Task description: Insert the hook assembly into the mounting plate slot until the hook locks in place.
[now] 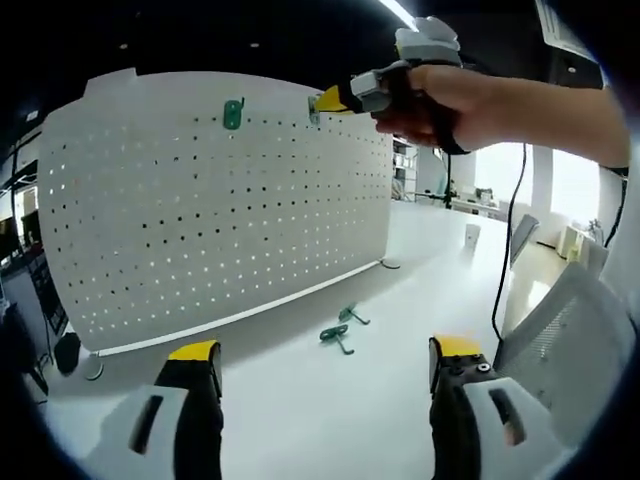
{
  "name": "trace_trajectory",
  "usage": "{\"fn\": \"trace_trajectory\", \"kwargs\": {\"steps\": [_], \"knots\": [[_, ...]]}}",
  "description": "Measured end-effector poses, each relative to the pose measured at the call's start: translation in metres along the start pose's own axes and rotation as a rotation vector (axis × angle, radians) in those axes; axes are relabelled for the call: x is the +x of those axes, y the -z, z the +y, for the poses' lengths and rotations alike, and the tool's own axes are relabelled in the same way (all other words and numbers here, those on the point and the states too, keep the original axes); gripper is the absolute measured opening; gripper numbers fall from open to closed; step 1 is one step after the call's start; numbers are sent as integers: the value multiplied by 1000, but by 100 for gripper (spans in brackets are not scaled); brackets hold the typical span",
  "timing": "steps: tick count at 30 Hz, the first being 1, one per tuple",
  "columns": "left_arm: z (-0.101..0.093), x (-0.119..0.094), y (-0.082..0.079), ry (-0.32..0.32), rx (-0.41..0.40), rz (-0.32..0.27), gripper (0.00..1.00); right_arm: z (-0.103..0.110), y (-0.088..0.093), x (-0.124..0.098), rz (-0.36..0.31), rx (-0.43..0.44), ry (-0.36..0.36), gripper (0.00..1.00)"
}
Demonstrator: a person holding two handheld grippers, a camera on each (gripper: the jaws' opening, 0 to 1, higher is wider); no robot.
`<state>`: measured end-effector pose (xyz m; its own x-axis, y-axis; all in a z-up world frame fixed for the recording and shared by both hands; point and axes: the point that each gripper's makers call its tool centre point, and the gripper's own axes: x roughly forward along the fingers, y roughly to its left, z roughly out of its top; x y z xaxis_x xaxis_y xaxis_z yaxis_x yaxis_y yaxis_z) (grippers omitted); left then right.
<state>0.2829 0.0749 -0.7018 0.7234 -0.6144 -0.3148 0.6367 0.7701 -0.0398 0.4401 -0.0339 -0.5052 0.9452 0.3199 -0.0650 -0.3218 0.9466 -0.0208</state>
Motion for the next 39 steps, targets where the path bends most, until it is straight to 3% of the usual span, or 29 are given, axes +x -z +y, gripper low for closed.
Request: {"fn": "trace_trajectory", "kwargs": {"steps": [17, 39], "knots": [[2, 0, 2, -3, -22, 5, 86, 10, -15, 45, -67, -9, 86, 1], [3, -1, 5, 0, -54, 13, 86, 11, -8, 66, -73, -32, 138, 1]]}}
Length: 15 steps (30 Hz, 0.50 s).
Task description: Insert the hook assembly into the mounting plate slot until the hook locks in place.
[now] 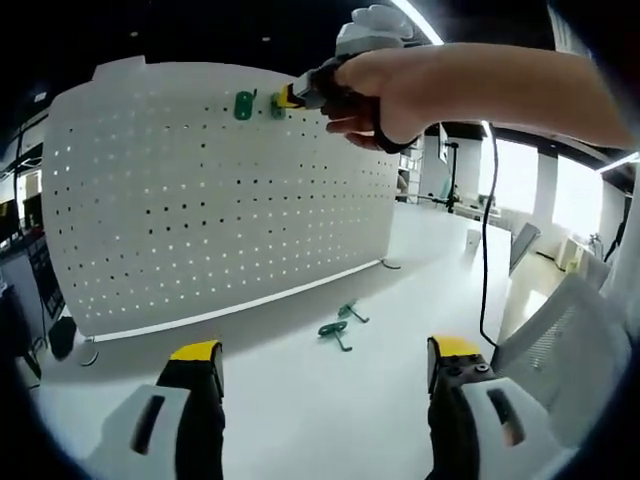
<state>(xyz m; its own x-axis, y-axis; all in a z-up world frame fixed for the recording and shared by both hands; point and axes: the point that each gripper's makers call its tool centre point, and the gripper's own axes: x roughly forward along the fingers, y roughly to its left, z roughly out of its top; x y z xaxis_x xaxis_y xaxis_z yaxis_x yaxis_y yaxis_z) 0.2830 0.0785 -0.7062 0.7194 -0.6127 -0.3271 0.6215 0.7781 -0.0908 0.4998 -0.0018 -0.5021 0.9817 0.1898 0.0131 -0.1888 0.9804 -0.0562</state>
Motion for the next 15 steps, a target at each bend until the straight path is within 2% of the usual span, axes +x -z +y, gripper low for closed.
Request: {"fn": "trace_trajectory", "kwargs": {"steps": [4, 8, 15], "knots": [[1, -1, -1, -2, -6, -4, 86, 0, 1, 2, -6, 21, 37, 2], [1, -1, 0, -2, -11, -2, 85, -1, 2, 2, -3, 77, 77, 2], [1, -1, 0, -1, -7, -1, 85, -2, 2, 4, 5, 114, 105, 2]]}}
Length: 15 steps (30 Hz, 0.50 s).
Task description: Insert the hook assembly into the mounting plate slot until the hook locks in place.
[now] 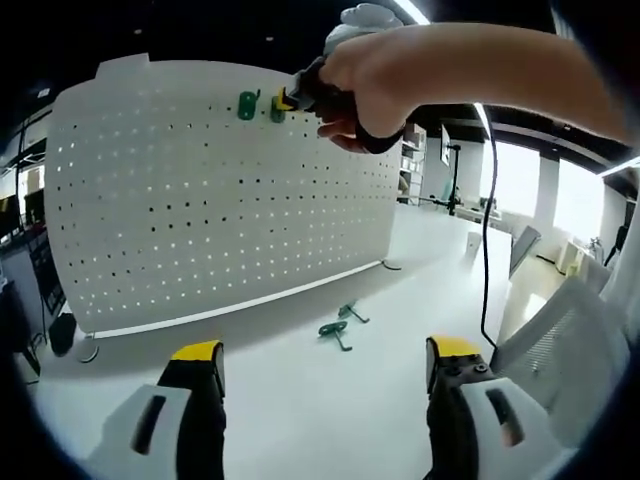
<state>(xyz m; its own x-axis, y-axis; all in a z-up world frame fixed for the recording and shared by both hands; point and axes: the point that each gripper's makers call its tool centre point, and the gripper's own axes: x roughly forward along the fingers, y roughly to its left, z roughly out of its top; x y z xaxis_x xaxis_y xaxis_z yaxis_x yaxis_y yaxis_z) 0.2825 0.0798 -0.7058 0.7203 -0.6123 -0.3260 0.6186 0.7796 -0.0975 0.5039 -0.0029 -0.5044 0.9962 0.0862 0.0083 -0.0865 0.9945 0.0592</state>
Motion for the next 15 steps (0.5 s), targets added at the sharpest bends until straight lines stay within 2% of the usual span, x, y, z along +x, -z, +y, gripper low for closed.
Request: {"fn": "trace_trajectory", "kwargs": {"steps": [8, 10, 15], "knots": [[2, 0, 0, -7, -2, -2, 85, 0, 1, -4, 15, 5, -29, 4], [1, 0, -1, -2, -4, -8, 85, -2, 1, -5, 16, 13, -32, 9], [1, 0, -1, -5, 1, -4, 86, -1, 5, -6, 28, 3, -51, 16]]}}
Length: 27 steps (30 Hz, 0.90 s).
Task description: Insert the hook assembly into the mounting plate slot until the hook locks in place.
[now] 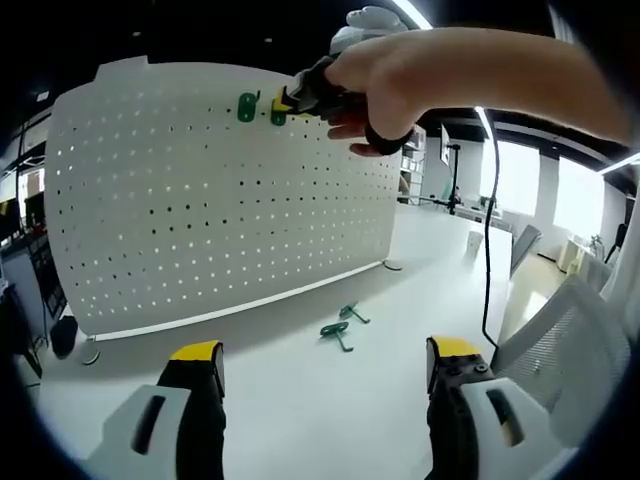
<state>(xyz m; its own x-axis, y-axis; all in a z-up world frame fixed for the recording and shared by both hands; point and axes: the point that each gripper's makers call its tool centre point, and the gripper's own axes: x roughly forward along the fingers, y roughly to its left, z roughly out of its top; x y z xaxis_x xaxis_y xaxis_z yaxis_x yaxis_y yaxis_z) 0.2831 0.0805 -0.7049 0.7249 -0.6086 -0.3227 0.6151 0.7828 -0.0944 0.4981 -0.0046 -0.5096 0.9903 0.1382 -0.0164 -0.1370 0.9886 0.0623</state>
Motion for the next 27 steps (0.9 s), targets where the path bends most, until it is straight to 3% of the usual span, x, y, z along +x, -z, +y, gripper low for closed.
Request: {"fn": "trace_trajectory", "kwargs": {"steps": [6, 8, 13, 16, 27], "knots": [[0, 0, 1, 0, 8, 3, 86, 4, 7, -5, 21, -24, -52, 25], [-1, 1, 2, 2, 12, 6, 86, 6, 7, -7, 23, -49, -84, 32], [-1, 0, 2, -1, 17, 7, 86, -1, 10, -11, 36, -58, -123, 39], [0, 0, 1, -5, 17, 6, 86, 5, 15, -13, 57, -51, -173, 40], [-1, 1, 1, 0, 27, 5, 87, 5, 14, -18, 55, -57, -193, 42]]}}
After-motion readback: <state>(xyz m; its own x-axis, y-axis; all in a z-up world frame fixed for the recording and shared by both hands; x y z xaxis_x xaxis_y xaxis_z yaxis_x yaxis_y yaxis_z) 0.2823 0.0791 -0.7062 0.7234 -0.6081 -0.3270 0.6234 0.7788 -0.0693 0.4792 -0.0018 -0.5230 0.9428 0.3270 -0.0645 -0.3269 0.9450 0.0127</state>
